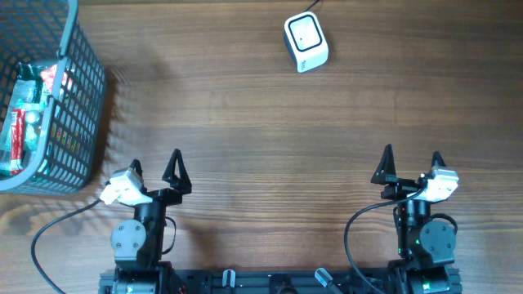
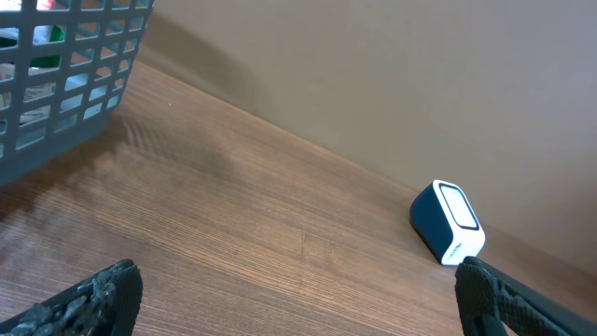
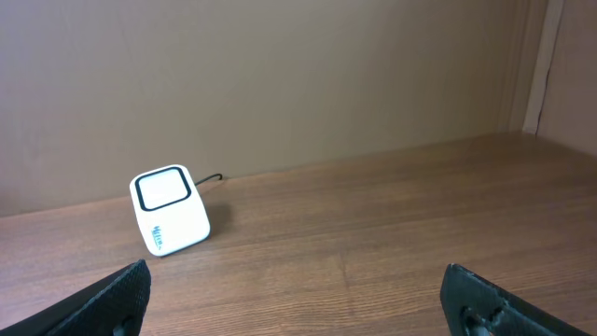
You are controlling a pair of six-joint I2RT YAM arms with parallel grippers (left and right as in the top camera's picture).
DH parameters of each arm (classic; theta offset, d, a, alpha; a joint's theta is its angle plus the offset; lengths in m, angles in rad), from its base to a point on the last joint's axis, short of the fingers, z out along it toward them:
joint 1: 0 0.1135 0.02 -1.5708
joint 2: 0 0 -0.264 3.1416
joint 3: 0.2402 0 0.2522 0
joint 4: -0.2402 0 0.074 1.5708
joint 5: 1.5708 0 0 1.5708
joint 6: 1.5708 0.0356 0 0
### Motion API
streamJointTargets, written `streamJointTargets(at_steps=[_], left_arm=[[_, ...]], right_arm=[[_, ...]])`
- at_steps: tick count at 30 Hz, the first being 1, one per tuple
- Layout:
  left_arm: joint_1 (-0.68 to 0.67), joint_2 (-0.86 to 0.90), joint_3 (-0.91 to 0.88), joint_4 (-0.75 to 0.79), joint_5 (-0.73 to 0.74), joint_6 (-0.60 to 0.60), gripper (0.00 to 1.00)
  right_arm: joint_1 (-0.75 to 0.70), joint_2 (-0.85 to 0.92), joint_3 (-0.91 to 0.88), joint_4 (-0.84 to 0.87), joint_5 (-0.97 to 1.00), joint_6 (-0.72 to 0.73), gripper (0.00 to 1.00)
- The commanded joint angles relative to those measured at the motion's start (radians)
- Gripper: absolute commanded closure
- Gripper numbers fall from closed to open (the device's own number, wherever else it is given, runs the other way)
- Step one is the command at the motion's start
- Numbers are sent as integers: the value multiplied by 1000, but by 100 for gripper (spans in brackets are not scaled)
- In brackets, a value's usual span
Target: Scan the item barcode
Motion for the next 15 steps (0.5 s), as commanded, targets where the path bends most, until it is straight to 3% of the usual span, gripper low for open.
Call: streamJointTargets(at_steps=[1,10,15], left_arm=[[-5,5,-1,-2,-17,5,0],[-5,5,-1,0,-24,6,0],[-5,5,3,80,-41,2,0]], right_arm=[[-2,3,0,6,19,3,0],[-2,3,0,6,20,4,0],[-2,3,0,6,20,4,0]])
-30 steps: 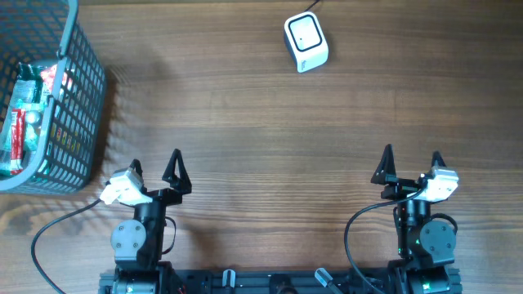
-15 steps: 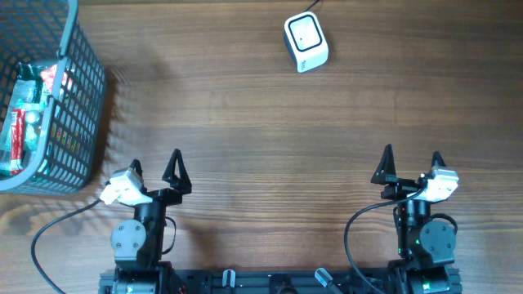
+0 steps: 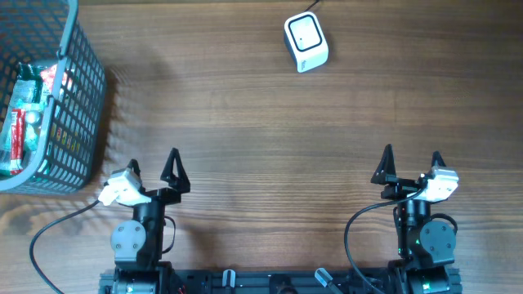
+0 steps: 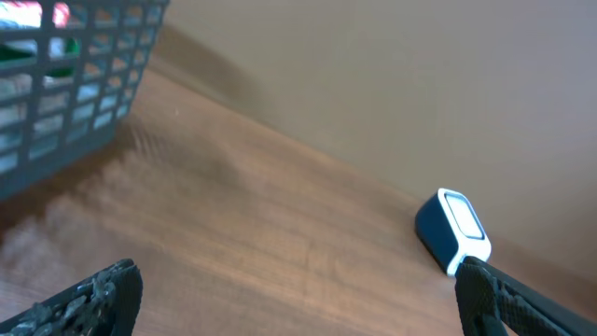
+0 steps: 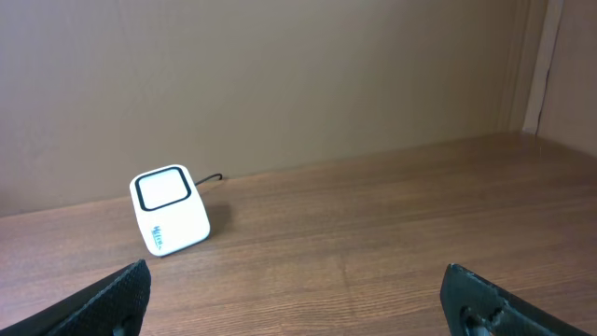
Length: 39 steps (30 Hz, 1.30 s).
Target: Scan the item barcode
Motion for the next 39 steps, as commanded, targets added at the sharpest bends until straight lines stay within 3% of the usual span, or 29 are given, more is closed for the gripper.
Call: streamJointTargets(at_steps=[1,5,9,16,20,23,28,35,39], left_arm=[[-5,4,17,57,1,1,0],[-5,20,185,-72,-6,-6,0],[-5,140,492,-344,-42,-6,0],[-5,598,1173,-929,-66,-6,0],[-5,865,1495,-1129,-62,-6,0],[-5,993,1615,-1122,-53,-6,0],[-5,1072,1637,-1016,-39,5,0],[-5,1047,1637,-855,-132,7,0],[2,1041,1637,-818,-237,80,0]], right_arm=[[-2,3,0,6,20,3,0],[-2,3,0,6,20,3,0],[-2,3,0,6,20,4,0],[-2,3,0,6,20,4,0],[-2,3,0,6,20,4,0],[-2,3,0,6,20,4,0],[-2,3,0,6,20,3,0],[-2,3,0,6,20,4,0],[-2,3,0,6,20,3,0]])
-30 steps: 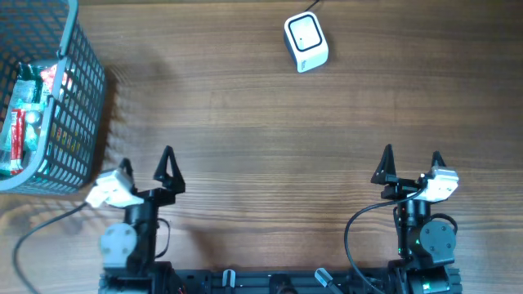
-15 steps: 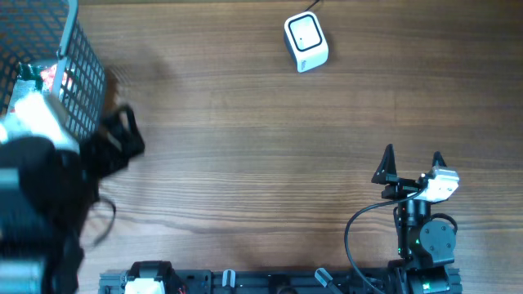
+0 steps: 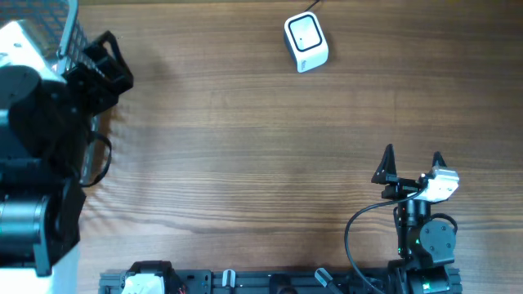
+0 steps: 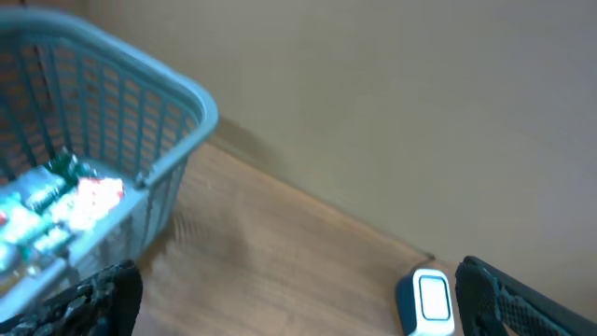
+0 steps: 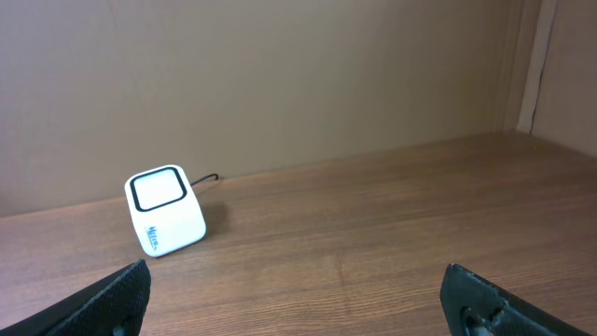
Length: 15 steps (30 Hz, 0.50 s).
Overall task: Scan the item barcode
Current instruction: 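Move the left gripper over the basket toward the glass bottle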
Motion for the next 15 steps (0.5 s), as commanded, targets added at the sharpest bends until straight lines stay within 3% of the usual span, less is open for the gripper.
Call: streamJointTargets(at_steps=[1,8,15], left_arm=[[9,-11,20,24,-139,63,0],[180,24,20,18,-141,93,0],[420,114,20,-14,25,146,0]], right_arm=[[-2,0,0,6,9,3,0],[-2,0,0,6,9,3,0],[-2,0,0,6,9,3,0]])
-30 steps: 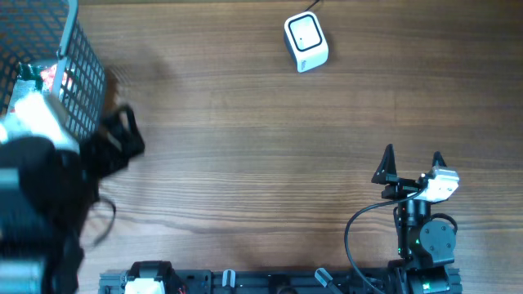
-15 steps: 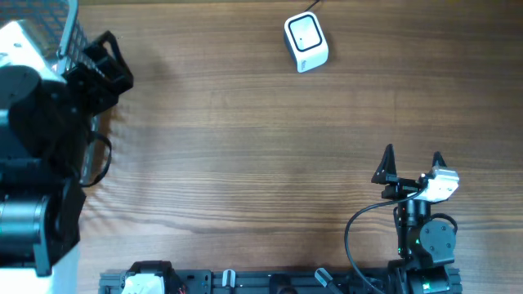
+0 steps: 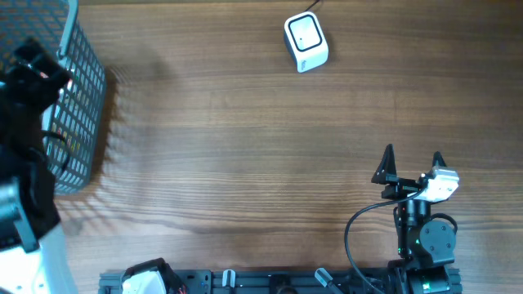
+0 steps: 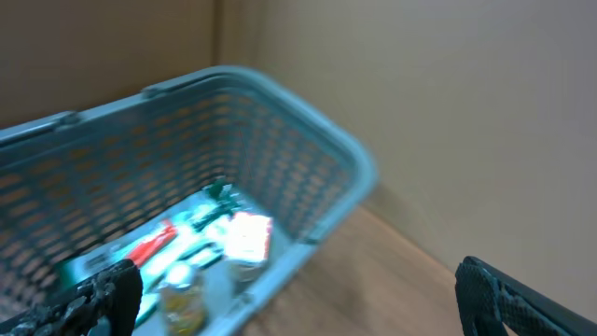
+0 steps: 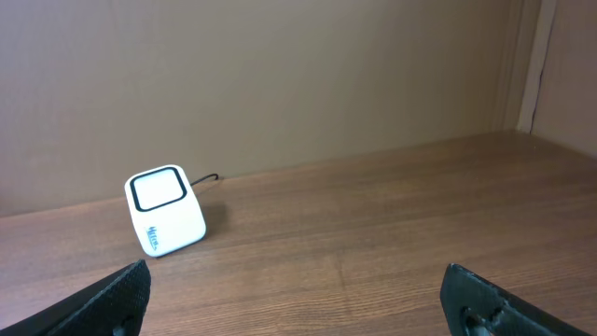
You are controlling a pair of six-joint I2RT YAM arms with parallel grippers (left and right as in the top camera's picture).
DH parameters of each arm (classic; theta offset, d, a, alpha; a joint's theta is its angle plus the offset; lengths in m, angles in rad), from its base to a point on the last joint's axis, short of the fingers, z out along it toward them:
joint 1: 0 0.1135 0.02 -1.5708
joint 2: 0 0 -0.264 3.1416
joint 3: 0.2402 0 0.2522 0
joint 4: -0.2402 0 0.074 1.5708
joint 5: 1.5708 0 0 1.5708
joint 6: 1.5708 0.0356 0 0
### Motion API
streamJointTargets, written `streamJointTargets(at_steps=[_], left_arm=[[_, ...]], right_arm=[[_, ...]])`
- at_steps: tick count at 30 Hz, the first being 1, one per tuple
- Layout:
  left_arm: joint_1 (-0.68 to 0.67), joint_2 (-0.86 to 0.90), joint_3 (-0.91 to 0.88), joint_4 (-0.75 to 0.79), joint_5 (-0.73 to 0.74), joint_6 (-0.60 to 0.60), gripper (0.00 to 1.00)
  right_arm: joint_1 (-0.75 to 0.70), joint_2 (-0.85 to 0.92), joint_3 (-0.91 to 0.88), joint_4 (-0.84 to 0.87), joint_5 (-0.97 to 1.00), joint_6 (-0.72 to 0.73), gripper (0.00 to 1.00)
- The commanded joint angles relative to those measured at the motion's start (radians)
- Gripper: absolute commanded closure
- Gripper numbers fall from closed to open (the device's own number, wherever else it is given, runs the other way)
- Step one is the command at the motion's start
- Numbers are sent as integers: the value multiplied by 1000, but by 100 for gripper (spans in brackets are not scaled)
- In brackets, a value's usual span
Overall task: Scan the item barcode
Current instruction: 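Move the left gripper over the basket toward the glass bottle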
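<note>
A blue-grey mesh basket [image 4: 280,121] holds the items: red, green and white packets [image 4: 244,235] and a small jar [image 4: 182,301]. My left gripper [image 4: 294,308] is open above the basket's right rim and looks down into it, holding nothing. In the overhead view the left arm [image 3: 24,171] covers most of the basket [image 3: 82,106]. The white barcode scanner [image 3: 305,41] sits at the table's far middle, also seen as the scanner [image 5: 166,211]. My right gripper [image 3: 412,157] rests open and empty near the front edge.
The wooden table [image 3: 245,163] stretches bare between basket and scanner. A thin cable [image 5: 211,177] runs from the scanner toward the back wall. The basket stands at the table's far-left corner.
My left arm has moved further left, from beside the basket's right side to over it. Its wrist view now looks into the basket and the scanner has left that view. The right arm is unchanged.
Both grippers rested open at the front edge, the left one facing basket and scanner. The left one then tilted slightly. Later it was raised high by the basket's right side, and now hangs open over the basket. The right arm never moved.
</note>
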Motion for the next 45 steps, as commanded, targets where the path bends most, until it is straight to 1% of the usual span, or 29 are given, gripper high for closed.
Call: streamJointTargets(at_steps=[1,4,6,8,10,13,15,19,24,30,33,36,37,38,39,45], left_arm=[[124,76,16,-32,103,52,0],[215,176,16,-48,143,82,0],[250,224,16,-58,178,92,0],[283,266,16,-72,233,129,0],[314,306,16,-83,251,134,0],[354,362,16,-92,291,214,0],[365,396,16,-93,322,277,0],[367,463,16,-121,321,362,0],[369,555,14,-157,321,417,0],[371,641,14,-158,322,417,1],[371,673,14,-160,321,417,5],[370,694,14,-163,322,417,13],[370,697,14,-163,321,417,21],[371,698,14,-166,322,416,27],[370,699,14,-166,322,416,30],[370,699,-1,-160,321,416,33]], right_arm=[[-2,0,0,6,9,3,0],[-2,0,0,6,9,3,0],[-2,0,0,6,9,4,0],[-2,0,0,6,9,3,0],[-2,0,0,6,9,4,0],[-2,0,0,6,9,3,0],[-2,0,0,6,9,3,1],[-2,0,0,6,9,3,0],[-2,0,0,6,9,3,0],[-2,0,0,6,9,4,0],[-2,0,0,6,9,3,1],[-2,0,0,6,9,4,1],[-2,0,0,6,9,3,0],[-2,0,0,6,9,3,0],[-2,0,0,6,9,3,0],[-2,0,0,6,9,4,0]])
